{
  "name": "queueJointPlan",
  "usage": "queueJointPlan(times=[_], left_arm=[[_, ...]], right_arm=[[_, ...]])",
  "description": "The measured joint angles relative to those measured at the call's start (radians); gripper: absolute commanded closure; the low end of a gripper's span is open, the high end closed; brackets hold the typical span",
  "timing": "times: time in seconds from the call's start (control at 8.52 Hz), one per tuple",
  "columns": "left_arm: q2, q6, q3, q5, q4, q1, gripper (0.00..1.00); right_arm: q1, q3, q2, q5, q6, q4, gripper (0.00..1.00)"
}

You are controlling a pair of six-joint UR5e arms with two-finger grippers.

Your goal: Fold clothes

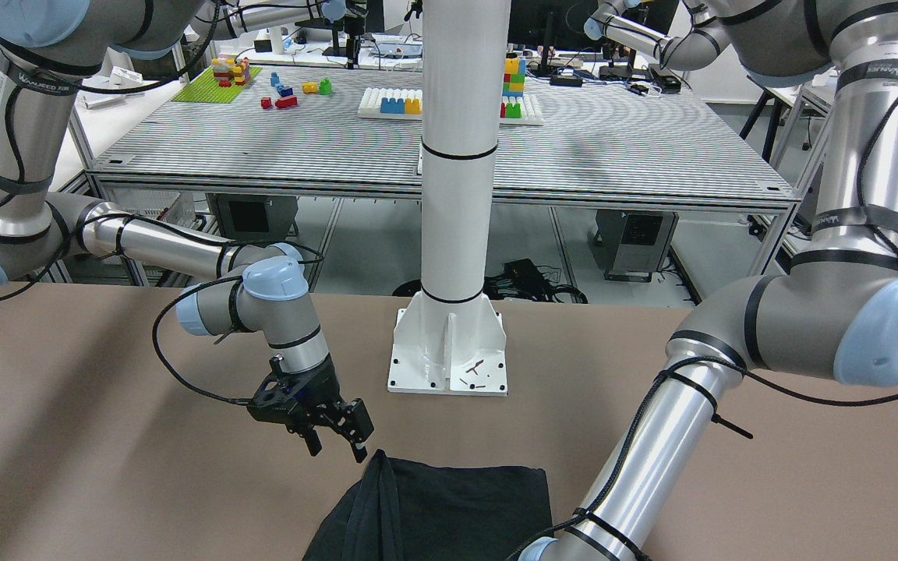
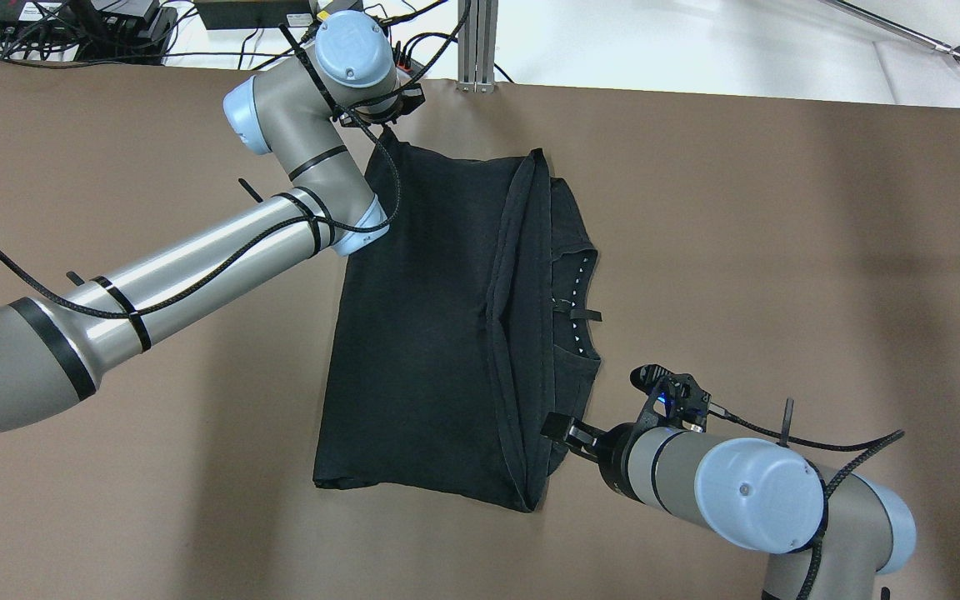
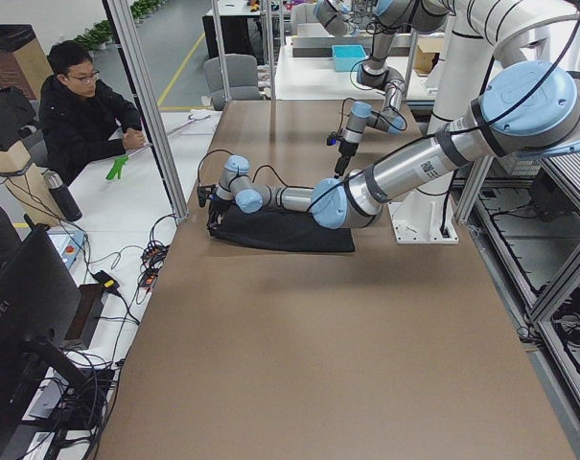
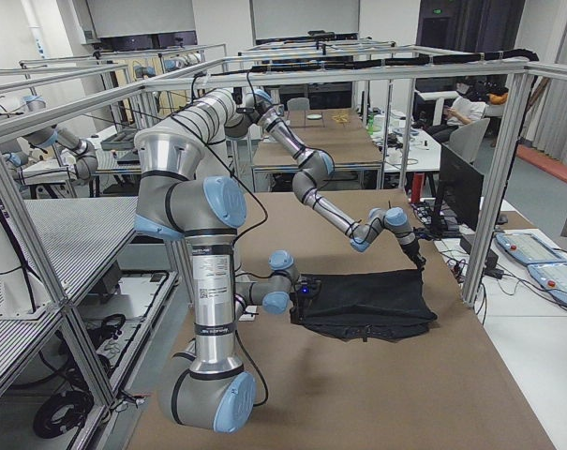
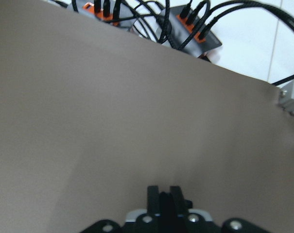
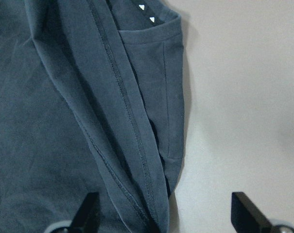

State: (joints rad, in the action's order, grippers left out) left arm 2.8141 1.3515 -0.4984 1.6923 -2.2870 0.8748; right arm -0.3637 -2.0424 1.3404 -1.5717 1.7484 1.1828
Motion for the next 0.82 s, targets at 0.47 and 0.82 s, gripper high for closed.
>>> queueJointPlan(times=[0.47, 0.82], left_arm=[[-0.199, -0.067, -0.273, 0.006, 0.008, 0.024, 0.06], [-0.3, -0.071, -0.368, 0.005, 0.01, 0.025, 0.06]], right_arm=[[0.027, 0.044, -0.156, 0.085, -0.194, 0.201, 0.33], [0.059, 0.115, -0.282, 0.119, -0.578, 0.366, 0.5]])
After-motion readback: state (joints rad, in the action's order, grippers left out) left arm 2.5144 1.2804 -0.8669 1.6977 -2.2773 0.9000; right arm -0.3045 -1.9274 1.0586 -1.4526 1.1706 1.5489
